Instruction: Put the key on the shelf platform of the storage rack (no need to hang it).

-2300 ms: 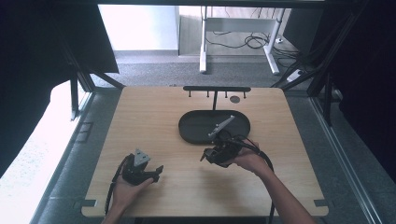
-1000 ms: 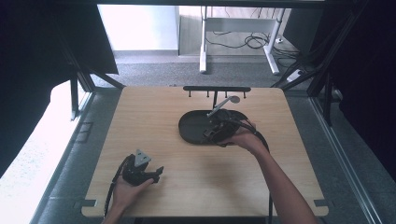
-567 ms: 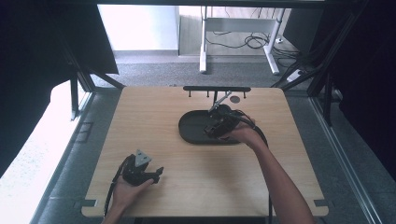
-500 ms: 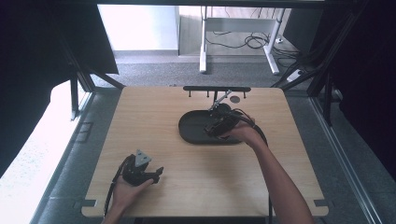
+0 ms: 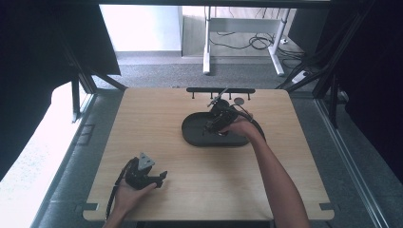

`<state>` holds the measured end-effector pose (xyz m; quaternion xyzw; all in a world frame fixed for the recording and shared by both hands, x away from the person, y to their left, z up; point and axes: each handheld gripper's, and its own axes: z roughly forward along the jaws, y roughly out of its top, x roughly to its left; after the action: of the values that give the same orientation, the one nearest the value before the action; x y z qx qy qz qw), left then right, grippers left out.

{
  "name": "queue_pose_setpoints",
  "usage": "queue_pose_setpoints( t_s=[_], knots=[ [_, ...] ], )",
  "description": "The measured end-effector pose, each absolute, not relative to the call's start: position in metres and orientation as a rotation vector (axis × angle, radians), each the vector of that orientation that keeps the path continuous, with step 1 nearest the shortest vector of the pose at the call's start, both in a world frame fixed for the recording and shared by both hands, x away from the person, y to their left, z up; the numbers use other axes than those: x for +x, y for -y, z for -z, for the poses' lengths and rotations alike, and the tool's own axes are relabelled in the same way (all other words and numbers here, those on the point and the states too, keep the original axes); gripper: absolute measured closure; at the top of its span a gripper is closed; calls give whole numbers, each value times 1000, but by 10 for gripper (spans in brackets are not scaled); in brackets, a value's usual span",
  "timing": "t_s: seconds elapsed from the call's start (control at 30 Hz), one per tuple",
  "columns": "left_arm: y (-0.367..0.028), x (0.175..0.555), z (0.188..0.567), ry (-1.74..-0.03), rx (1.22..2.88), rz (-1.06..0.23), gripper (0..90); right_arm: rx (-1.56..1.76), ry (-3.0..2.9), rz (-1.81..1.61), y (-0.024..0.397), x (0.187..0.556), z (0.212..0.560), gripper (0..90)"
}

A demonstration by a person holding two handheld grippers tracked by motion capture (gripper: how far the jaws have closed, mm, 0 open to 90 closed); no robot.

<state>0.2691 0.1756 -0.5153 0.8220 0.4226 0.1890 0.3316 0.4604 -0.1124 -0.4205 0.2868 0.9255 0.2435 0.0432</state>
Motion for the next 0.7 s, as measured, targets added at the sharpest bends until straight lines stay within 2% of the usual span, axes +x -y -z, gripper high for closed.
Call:
queue_pose_setpoints(
  t_s=[0.37, 0.7],
  knots=[
    [-174, 271, 518, -1122, 2177, -452, 238, 864, -2851, -682, 114, 478, 455, 496],
    [-173, 271, 519, -1124, 2183, -441, 239, 879, -2826, -609, 127, 486, 470, 495]
  ],
)
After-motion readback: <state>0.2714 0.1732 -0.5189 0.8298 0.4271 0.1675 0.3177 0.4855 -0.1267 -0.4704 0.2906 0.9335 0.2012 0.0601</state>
